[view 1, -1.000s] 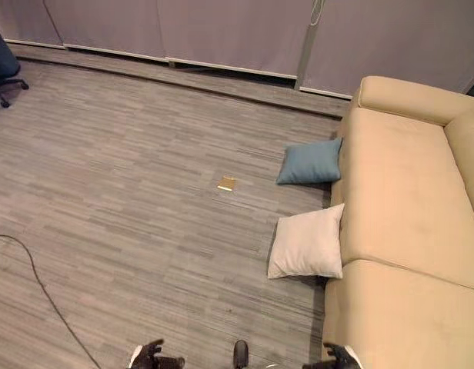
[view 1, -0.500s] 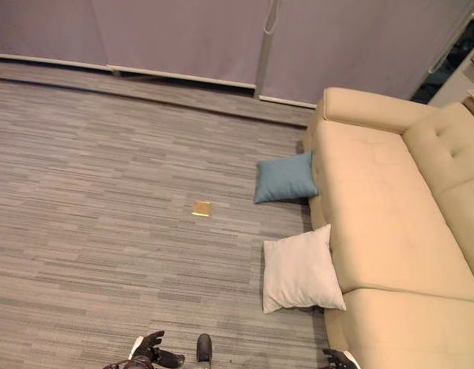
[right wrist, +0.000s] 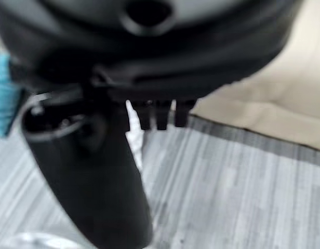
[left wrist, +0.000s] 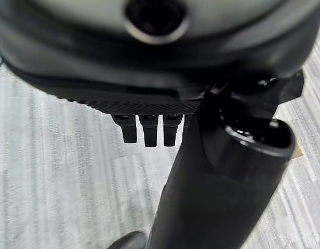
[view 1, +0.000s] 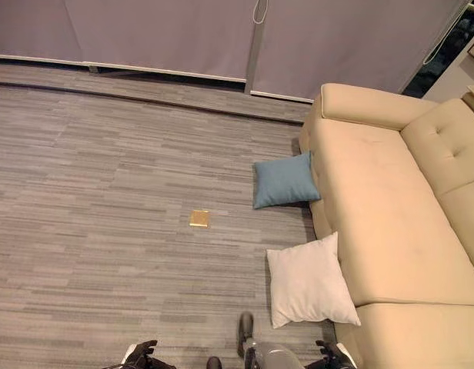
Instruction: Pick up all the scattered cushions and arrange them neatly on the sofa.
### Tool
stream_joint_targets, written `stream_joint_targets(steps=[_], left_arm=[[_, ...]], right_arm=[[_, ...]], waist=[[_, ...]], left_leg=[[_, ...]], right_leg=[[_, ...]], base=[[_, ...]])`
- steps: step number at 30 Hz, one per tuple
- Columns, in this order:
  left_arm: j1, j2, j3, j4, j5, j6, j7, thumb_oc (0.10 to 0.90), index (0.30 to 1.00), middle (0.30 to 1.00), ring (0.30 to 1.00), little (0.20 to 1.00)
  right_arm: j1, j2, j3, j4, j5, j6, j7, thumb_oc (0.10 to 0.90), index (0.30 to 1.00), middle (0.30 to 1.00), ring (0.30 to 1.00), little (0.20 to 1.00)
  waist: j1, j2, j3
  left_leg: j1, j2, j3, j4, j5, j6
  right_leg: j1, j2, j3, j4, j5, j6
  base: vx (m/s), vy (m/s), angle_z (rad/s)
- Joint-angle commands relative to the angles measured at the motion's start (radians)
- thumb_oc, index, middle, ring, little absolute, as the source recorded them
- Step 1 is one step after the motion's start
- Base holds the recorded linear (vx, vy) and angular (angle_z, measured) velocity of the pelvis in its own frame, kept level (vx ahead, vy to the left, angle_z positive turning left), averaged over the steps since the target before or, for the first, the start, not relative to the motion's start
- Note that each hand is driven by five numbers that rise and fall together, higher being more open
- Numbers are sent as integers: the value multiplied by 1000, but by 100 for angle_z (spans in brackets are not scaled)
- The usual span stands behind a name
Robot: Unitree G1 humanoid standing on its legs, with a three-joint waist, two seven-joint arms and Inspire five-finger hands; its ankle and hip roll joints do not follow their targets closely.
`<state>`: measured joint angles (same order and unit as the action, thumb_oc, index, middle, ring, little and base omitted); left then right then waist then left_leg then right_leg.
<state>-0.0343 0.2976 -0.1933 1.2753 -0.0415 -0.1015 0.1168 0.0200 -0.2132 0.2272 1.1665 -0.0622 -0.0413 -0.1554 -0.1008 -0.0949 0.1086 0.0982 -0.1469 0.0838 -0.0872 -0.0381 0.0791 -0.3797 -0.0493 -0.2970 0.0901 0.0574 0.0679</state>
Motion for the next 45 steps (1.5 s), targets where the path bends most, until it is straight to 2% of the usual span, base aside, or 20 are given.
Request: stream_joint_targets(steps=[1, 2, 3, 4, 7, 9, 13, 16, 18, 19, 24, 29, 30, 31, 32, 33, 34, 35, 38, 45], left_arm=[[8, 12, 15, -58, 38, -29, -4, 800, 900, 900, 900, 900], [11, 7, 12, -58, 38, -30, -7, 800, 900, 900, 900, 900], [14, -2, -8, -65, 49, -29, -11, 800, 900, 900, 900, 900], [14, -1, -8, -65, 49, -29, -11, 800, 900, 900, 900, 900], [3, 3, -15, -87, 42, -27, -8, 800, 900, 900, 900, 900], [-1, 4, -11, -93, 31, -25, -7, 800, 900, 900, 900, 900], [-4, 3, -14, -95, 25, -26, -5, 800, 900, 900, 900, 900], [-12, -7, -10, -93, -2, -32, -2, 800, 900, 900, 900, 900], [-28, -14, -9, -88, -29, -39, 6, 800, 900, 900, 900, 900], [-28, -16, -10, -76, -22, -38, 3, 800, 900, 900, 900, 900], [-17, -17, -16, -52, 8, -31, -3, 800, 900, 900, 900, 900], [-31, 6, -24, -55, 40, -27, -3, 800, 900, 900, 900, 900], [-34, 17, -14, -62, 32, -29, 1, 800, 900, 900, 900, 900], [-31, 22, -5, -68, 16, -32, 6, 800, 900, 900, 900, 900], [-31, 22, -5, -68, 16, -32, 6, 800, 900, 900, 900, 900], [-25, 23, 0, -68, 13, -33, 6, 800, 900, 900, 900, 900], [-15, 22, 15, -66, 2, -32, 6, 800, 900, 900, 900, 900], [-7, 22, 26, -64, -4, -32, 5, 800, 900, 900, 900, 900], [5, 22, 37, -60, 0, -30, 2, 800, 900, 900, 900, 900], [4, -4, 14, -58, 28, -31, -16, 800, 900, 900, 900, 900]], right_arm=[[-24, -54, -12, 11, -14, -16, -22, 800, 900, 900, 900, 900], [-17, -58, -18, 16, -11, -15, -22, 800, 900, 900, 900, 900], [-2, -65, -26, 22, -4, -15, -17, 800, 900, 900, 900, 900], [-2, -64, -26, 22, -4, -15, -17, 800, 900, 900, 900, 900], [-12, -76, -23, 18, 4, -17, -22, 800, 900, 900, 900, 900], [-10, -84, -26, 20, 15, -12, -19, 800, 900, 900, 900, 900], [-10, -91, -28, 30, 19, -7, -24, 800, 900, 900, 900, 900], [-17, -93, -25, 39, 19, -5, -32, 800, 900, 900, 900, 900], [-36, -100, -13, 48, 14, -7, -37, 800, 900, 900, 900, 900], [-40, -100, -10, 51, 10, -6, -34, 800, 900, 900, 900, 900], [-45, -90, -4, 58, -3, -1, -26, 800, 900, 900, 900, 900], [-65, -71, -7, 23, 10, -3, -17, 800, 900, 900, 900, 900], [-79, -68, 1, 12, 7, -6, -19, 800, 900, 900, 900, 900], [-85, -67, 2, 1, 1, -10, -22, 800, 900, 900, 900, 900], [-85, -67, 3, 0, 1, -10, -22, 800, 900, 900, 900, 900], [-87, -68, 8, -3, -6, -13, -24, 800, 900, 900, 900, 900], [-94, -69, 12, -9, -16, -17, -27, 800, 900, 900, 900, 900], [-98, -71, 14, -10, -19, -19, -28, 800, 900, 900, 900, 900], [-98, -75, 18, -16, -28, -16, -30, 800, 900, 900, 900, 900], [-80, -100, -3, -7, -16, -12, -37, 800, 900, 900, 900, 900]], waist=[[-30, -23, -21], [-35, -18, -29], [-51, -2, -45], [-54, -5, -47], [-37, -25, -31], [-27, -40, -27], [-4, -58, -21], [29, -40, -15], [57, -36, -3], [57, -31, -9], [54, -26, -35], [17, -15, -50], [28, -7, -42], [54, 3, -41], [51, 3, -40], [60, 10, -40], [81, 21, -44], [93, 24, -43], [98, 29, -48], [59, 17, -42]], left_leg=[[-13, 66, -19, 148, -156, -85], [-8, 74, -13, 170, -159, -98], [-21, 128, 20, 317, -100, -166], [-25, 124, 18, 316, -96, -166], [-136, 133, 17, 573, -20, -186], [-199, 148, 36, 625, -37, -166], [-256, 157, 24, 471, -109, -126], [-312, 128, -91, 275, -10, -145], [-336, 99, -227, 213, 50, -159], [-315, 99, -245, 182, 43, -154], [-262, 106, -212, 153, 40, -134], [-210, 120, -90, 104, 25, -95], [-199, 129, -41, 93, 20, -90], [-189, 141, 7, 77, 17, -92], [-188, 141, 5, 77, 18, -92], [-176, 147, 29, 67, 19, -94], [-157, 164, 85, 44, 24, -102], [-141, 173, 122, 29, 24, -106], [-106, 185, 157, 13, 5, -117], [-129, 185, 200, 127, -27, -122]], right_leg=[[136, 3, 96, -56, 40, 48], [149, 5, 94, -59, 39, 42], [213, 29, 100, -72, 19, 15], [210, 26, 99, -73, 20, 15], [264, 38, 145, -83, -1, -20], [287, 34, 174, -87, -16, -25], [334, 28, 241, -101, -47, -8], [369, 59, 297, -107, -67, -9], [392, 82, 359, -92, -82, -12], [395, 87, 377, -88, -89, -11], [390, 70, 427, -43, -100, 2], [330, 51, 486, 16, -73, 49], [299, 42, 448, 43, -71, 62], [274, -10, 268, 43, -72, 58], [275, -10, 266, 43, -73, 58], [283, -35, 166, 34, -80, 51], [283, -72, -9, 32, -90, 37], [289, -90, -97, 39, -94, 37], [299, -104, -168, 34, -106, 47], [323, -54, -35, -96, -51, 44]], base=[[209, -22, 29], [475, -103, 45], [357, -95, 40], [313, -113, 21], [139, -62, -13], [146, -20, -88], [195, 48, -56], [173, 73, -77], [221, 91, -96], [155, 82, -104], [166, 180, -132], [47, 170, -63], [-57, 165, -144], [-47, 128, -177], [-26, 77, -227], [-47, 40, -186], [-78, 41, -112], [-71, 23, -58], [59, -55, -118], [-13, -108, -21]])
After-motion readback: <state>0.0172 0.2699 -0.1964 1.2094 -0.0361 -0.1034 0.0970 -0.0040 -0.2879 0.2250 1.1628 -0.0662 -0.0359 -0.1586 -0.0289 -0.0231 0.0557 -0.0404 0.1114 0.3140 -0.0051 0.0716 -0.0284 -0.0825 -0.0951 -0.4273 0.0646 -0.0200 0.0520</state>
